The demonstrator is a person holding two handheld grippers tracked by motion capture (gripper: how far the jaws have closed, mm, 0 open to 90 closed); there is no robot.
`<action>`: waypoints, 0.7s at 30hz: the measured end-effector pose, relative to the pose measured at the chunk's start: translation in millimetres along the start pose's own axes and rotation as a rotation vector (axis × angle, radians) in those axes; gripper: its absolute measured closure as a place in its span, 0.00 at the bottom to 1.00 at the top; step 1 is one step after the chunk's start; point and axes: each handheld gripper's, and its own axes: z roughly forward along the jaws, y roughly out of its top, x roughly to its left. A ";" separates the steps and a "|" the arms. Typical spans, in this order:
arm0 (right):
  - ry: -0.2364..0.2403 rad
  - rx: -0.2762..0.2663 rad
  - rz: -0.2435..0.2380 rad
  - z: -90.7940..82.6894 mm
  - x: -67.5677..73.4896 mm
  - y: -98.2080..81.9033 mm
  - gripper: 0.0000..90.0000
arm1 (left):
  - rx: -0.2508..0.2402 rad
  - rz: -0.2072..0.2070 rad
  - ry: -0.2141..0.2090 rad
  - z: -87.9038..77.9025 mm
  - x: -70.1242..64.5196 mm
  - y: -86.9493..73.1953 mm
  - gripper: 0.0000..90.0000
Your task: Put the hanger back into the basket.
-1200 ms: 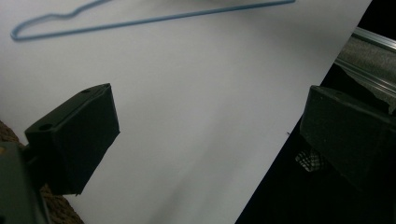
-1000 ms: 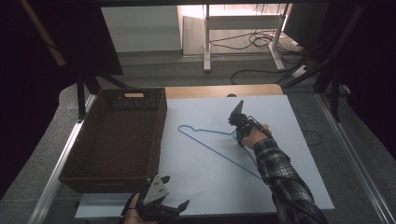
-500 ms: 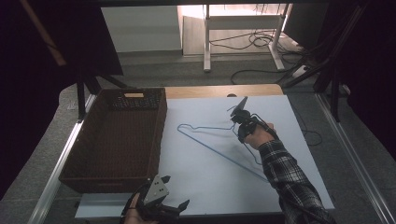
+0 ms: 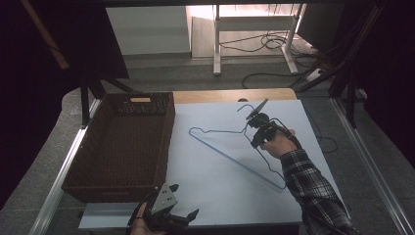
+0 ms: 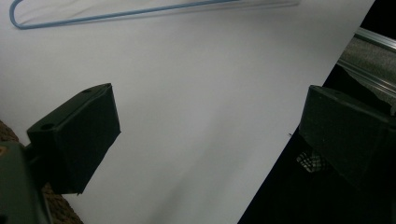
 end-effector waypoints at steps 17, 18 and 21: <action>0.046 -0.115 -0.034 -29.2 9.4 -2.0 0.99 | -0.004 -0.002 0.004 -0.7 0.4 0.2 0.06; 0.047 -0.123 -0.036 -30.7 10.0 -2.1 0.99 | -0.006 -0.004 0.004 -0.9 0.4 0.2 0.06; 0.044 -0.141 -0.049 -35.3 11.6 -3.3 0.99 | -0.009 -0.008 0.003 -1.4 0.6 0.5 0.06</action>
